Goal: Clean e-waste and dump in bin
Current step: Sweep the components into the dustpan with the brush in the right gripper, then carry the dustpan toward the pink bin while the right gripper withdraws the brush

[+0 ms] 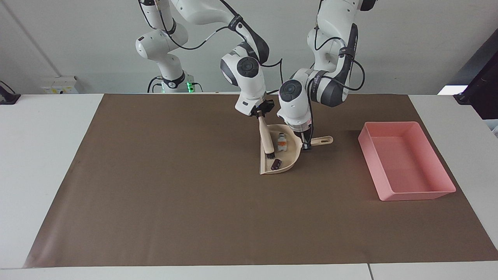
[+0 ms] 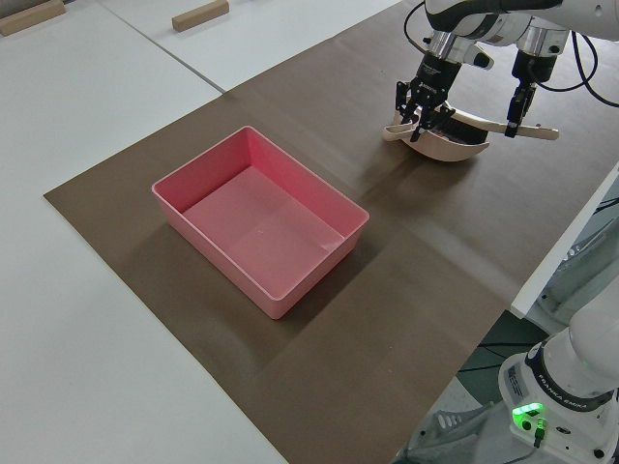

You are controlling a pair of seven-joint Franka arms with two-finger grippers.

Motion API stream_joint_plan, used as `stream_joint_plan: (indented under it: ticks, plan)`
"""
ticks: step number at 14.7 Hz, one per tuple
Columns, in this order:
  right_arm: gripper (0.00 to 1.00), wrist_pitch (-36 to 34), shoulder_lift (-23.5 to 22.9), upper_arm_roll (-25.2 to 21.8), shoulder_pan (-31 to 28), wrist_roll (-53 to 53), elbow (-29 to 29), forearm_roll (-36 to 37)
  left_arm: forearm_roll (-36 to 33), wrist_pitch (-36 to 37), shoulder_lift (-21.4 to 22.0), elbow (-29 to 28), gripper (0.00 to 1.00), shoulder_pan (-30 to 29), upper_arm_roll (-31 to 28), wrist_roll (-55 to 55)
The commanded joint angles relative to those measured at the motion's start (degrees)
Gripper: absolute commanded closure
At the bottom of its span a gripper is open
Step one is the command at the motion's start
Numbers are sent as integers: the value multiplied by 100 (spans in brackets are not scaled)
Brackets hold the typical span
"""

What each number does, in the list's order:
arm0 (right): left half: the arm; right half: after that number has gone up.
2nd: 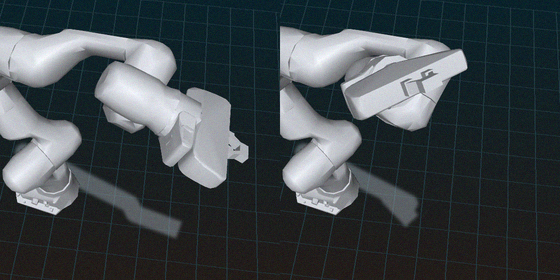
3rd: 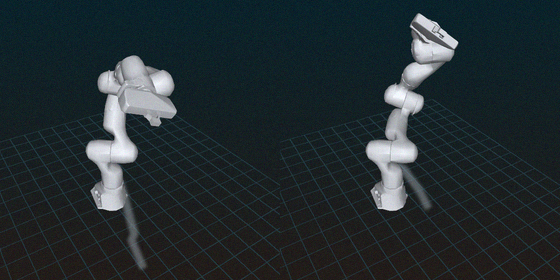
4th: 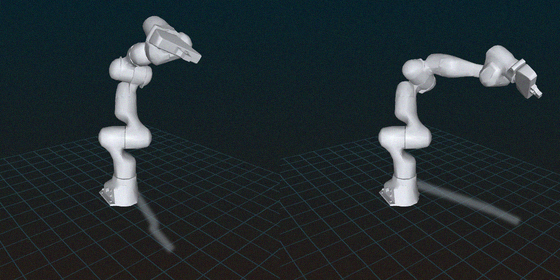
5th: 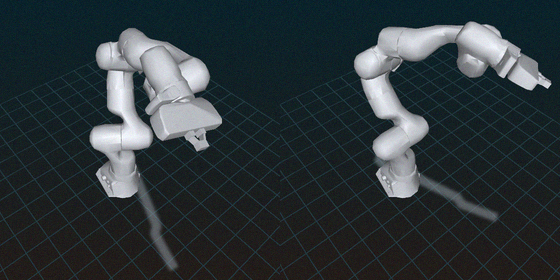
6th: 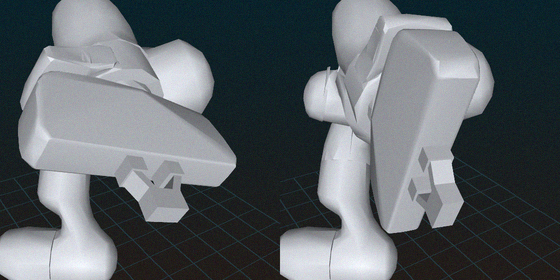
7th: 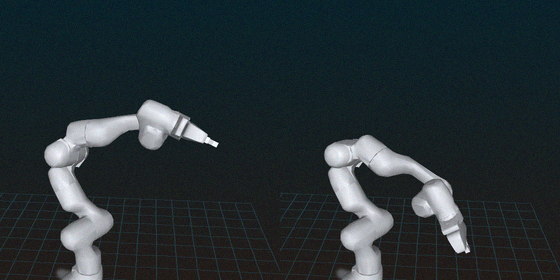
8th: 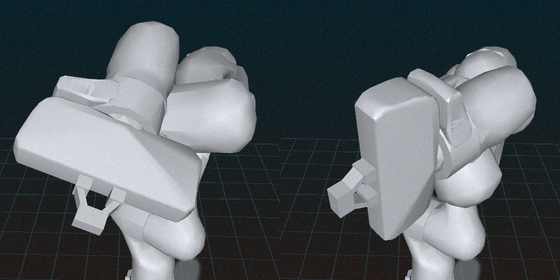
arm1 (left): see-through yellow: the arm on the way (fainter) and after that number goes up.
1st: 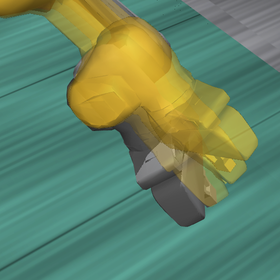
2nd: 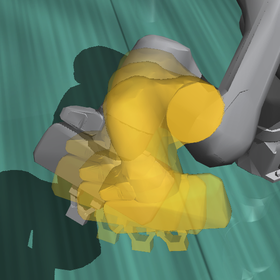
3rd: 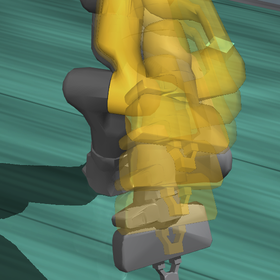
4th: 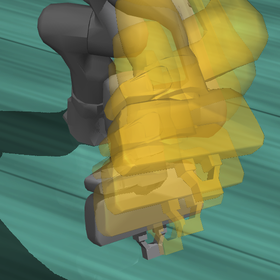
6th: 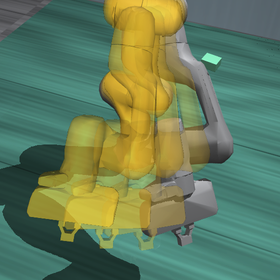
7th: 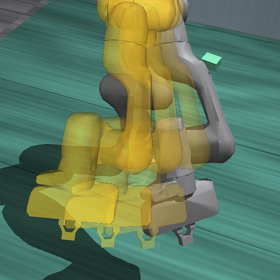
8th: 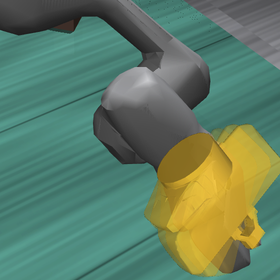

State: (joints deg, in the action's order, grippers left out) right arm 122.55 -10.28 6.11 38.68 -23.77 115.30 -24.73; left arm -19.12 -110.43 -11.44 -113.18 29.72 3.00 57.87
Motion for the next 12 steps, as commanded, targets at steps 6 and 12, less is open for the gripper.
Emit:
stream_joint_plan:
  ticks: [6,12]
  plan:
    - [100,-749,570,-48,-230,312,-227,-278,697,-567,282,-389,100,-475,-36,741]
    - [100,-2260,1703,-48,-1545,-5,-166,1100,1278,-1384,1161,-1135,100,-713,-36,1015]
